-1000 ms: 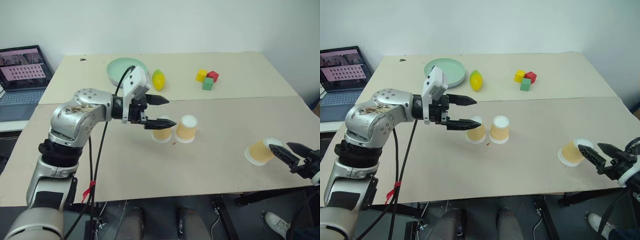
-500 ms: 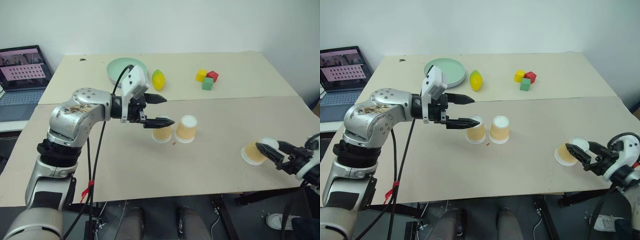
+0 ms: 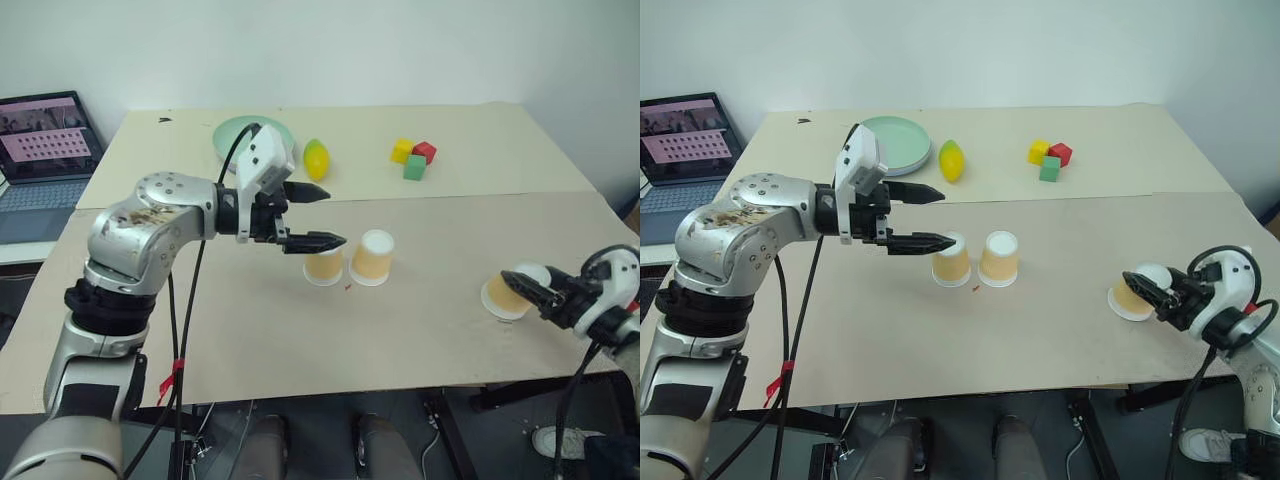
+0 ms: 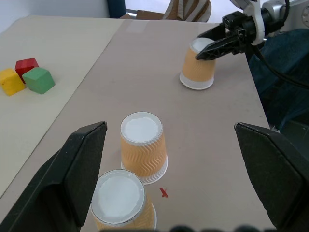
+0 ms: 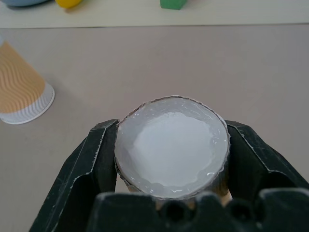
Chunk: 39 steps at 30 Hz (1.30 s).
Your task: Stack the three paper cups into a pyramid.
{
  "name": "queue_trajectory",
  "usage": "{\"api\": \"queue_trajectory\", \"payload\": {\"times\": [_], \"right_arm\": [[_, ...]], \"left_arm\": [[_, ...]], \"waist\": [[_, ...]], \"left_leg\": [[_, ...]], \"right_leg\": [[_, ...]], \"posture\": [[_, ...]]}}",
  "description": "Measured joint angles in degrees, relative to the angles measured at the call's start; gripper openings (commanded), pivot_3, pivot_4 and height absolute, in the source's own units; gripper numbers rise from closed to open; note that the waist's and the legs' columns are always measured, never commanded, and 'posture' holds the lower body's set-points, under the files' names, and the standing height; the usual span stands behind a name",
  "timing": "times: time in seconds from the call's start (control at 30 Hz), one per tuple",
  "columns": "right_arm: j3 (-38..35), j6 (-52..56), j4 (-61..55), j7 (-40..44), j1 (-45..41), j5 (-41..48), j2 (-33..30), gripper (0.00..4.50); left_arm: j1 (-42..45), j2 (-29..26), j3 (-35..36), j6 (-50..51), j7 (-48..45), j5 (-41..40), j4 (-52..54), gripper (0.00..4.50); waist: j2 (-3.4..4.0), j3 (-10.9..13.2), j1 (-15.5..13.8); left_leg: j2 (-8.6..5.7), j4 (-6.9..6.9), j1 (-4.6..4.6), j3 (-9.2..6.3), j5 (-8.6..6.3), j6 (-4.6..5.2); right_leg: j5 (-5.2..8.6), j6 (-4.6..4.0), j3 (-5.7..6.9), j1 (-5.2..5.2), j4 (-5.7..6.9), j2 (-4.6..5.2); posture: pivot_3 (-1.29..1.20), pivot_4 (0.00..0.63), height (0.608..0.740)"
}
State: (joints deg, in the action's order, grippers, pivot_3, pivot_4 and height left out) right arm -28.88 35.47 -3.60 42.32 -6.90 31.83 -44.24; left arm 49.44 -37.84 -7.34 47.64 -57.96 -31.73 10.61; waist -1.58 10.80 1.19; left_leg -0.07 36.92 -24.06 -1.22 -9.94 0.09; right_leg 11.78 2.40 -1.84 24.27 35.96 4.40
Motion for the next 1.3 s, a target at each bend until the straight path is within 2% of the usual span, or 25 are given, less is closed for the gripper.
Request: {"api": "queue_trajectory", "payload": {"times": [0.1, 0.2, 0.4, 0.5, 0.63, 0.87, 1.3], "right_arm": [[2.13, 1.82, -1.77, 0.20, -7.56, 0.84, -3.13, 2.78], [7.85, 3.79, -2.63, 1.45, -17.23, 1.06, -5.09, 2.78], [18.14, 6.27, -1.13, 4.33, -30.01, 0.97, -4.03, 2.78], [23.15, 6.57, -0.20, 6.78, -36.86, 1.02, -1.20, 2.78], [26.58, 9.42, 1.52, 8.33, -41.17, 1.45, 2.69, 2.78], [27.19, 19.06, 8.04, 8.22, -46.50, 4.99, 7.73, 2.78], [32.44, 18.61, 16.99, 11.15, -50.32, 0.62, 11.74, 2.78]], "left_arm": [[-0.15, -0.61, 0.78, 0.99, -0.19, -0.29, 0.28, 4.50], [-0.52, -1.31, 1.22, 1.40, -0.35, -0.74, 1.02, 4.50], [-1.44, -2.96, 1.89, 2.06, -0.54, -1.81, 2.26, 4.50], [-2.72, -3.51, 2.26, 2.70, -0.18, -2.11, 2.92, 4.50], [-4.35, -4.03, 3.22, 3.64, 1.02, -2.38, 4.73, 4.50], [-5.97, -4.18, 4.08, 4.02, 2.85, -2.91, 6.58, 4.50], [-7.13, -5.07, 4.21, 5.26, 3.25, -4.70, 8.67, 4.50]], "waist": [[0.00, 0.00, 0.24], [-0.01, 0.01, 0.35], [0.01, 0.03, 0.17], [0.00, 0.03, 0.15], [0.00, 0.03, -0.25], [0.00, 0.03, -0.43], [0.00, 0.03, -0.01]], "left_leg": [[0.03, 0.00, 0.04, 0.00, 0.00, 0.00], [0.03, -0.01, 0.02, -0.01, 0.00, 0.00], [-0.02, -0.01, -0.10, 0.00, -0.01, 0.01], [0.01, -0.01, -0.11, -0.03, -0.01, 0.02], [-0.02, -0.01, -0.14, -0.04, -0.01, 0.02], [-0.03, 0.00, -0.15, -0.06, -0.01, 0.02], [-0.01, -0.01, -0.13, -0.05, -0.02, 0.02]], "right_leg": [[0.00, 0.00, -0.02, -0.02, 0.02, -0.05], [0.00, 0.01, -0.02, 0.00, -0.02, -0.06], [-0.01, 0.04, -0.09, 0.08, -0.06, -0.03], [-0.01, 0.05, -0.07, 0.10, -0.06, -0.06], [-0.01, 0.05, -0.07, 0.10, -0.07, -0.03], [-0.02, 0.03, -0.07, 0.10, -0.05, -0.03], [-0.02, 0.03, -0.08, 0.14, 0.02, -0.08]], "posture": [[0.00, 0.150, 0.740], [0.00, 0.150, 0.740], [0.00, 0.150, 0.740], [0.00, 0.150, 0.740], [0.00, 0.150, 0.740], [0.00, 0.150, 0.740], [0.00, 0.150, 0.740]]}}
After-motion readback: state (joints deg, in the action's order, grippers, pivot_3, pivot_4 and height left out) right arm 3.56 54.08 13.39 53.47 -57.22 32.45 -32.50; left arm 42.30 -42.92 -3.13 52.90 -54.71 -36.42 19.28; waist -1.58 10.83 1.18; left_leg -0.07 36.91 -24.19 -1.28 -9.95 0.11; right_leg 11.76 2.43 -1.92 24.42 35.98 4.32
